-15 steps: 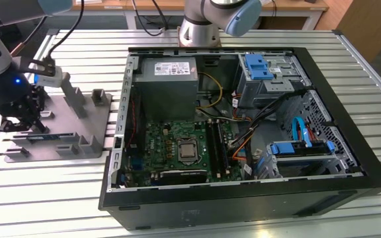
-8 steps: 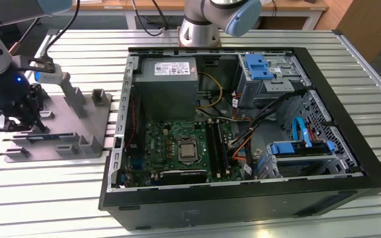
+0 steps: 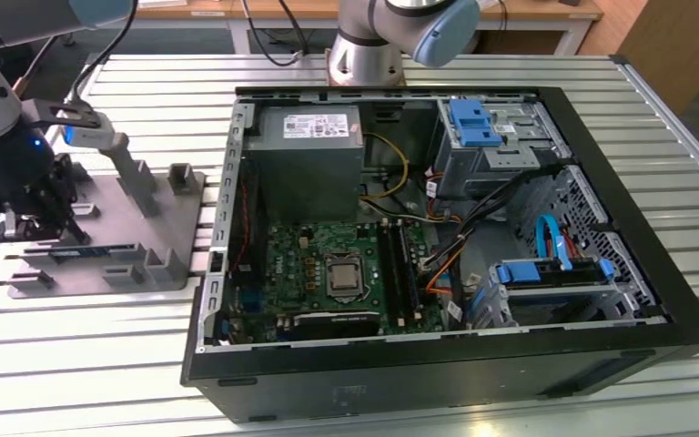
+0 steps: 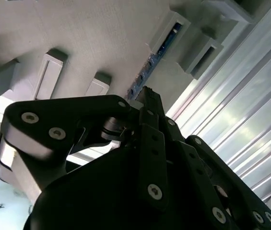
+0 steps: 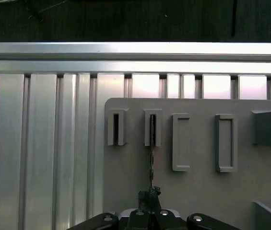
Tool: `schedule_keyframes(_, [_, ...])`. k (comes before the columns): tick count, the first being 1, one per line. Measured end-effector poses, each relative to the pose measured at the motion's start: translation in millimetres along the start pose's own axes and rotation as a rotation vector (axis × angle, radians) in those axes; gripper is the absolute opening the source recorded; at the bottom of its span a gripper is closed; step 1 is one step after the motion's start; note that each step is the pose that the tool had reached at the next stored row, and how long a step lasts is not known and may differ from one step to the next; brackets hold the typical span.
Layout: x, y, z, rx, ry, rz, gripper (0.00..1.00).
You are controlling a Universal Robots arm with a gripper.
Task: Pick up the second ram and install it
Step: 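Pick up the second ram and move it above second insertion slot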
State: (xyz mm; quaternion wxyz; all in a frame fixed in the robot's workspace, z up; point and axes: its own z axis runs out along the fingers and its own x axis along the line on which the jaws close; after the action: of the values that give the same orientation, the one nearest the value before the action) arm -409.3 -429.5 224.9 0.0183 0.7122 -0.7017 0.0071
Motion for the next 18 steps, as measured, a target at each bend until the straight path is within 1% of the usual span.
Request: schedule_keyframes(18, [0.0, 0.0, 0.1, 0.0093, 0.0043, -0.262, 0.1])
